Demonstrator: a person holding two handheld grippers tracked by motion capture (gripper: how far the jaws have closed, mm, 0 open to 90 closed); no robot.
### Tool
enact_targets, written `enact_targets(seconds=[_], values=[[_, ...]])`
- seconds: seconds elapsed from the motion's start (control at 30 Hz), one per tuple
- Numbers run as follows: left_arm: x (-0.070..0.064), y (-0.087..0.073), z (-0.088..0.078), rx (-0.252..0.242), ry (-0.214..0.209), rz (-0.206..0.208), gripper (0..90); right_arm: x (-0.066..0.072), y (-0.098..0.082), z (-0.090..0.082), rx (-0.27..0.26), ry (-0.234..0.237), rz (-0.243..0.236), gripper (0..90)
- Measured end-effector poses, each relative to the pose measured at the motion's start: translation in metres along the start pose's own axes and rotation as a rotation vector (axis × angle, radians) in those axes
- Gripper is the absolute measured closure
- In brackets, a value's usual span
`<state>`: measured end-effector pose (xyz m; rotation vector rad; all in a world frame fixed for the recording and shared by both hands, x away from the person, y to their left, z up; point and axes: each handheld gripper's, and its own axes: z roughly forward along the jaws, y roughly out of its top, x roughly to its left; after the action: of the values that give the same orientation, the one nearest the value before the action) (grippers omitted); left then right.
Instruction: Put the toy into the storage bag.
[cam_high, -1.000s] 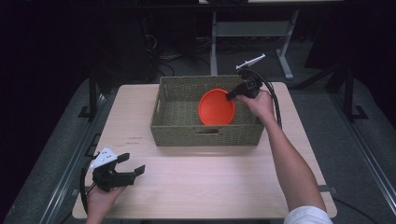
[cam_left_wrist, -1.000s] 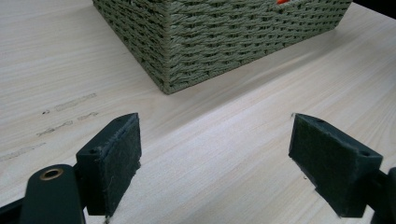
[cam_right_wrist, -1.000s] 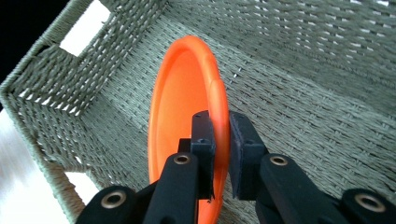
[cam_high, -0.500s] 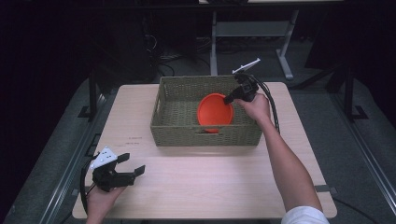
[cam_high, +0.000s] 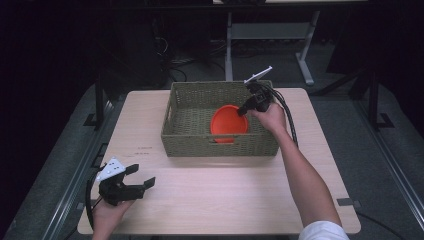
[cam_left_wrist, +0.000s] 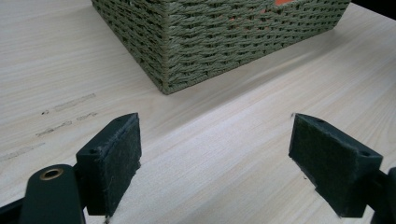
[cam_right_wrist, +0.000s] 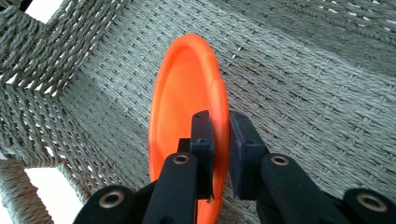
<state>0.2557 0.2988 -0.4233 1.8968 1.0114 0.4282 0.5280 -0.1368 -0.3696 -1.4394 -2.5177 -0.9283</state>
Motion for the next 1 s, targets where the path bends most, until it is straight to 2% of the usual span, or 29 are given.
enact_targets(seconds=[0.3, 0.6, 1.0], values=[[-0.0001, 0.0000, 0.0001, 0.001, 0.000, 0.001, 16.2, -0.0025, -0.0002, -0.0005, 0.012, 0.016, 0.011, 76.1], [0.0001, -0.0001, 0.0001, 0.001, 0.001, -0.004, 16.2, -0.0033, -0.0006, -0.0002, 0.034, -0.004, 0.014, 74.4], [-0.0005, 0.0004, -0.0007, -0.003, -0.006, -0.006, 16.3, -0.0050, -0.0012, -0.0039, 0.026, -0.048, 0.013, 70.5]])
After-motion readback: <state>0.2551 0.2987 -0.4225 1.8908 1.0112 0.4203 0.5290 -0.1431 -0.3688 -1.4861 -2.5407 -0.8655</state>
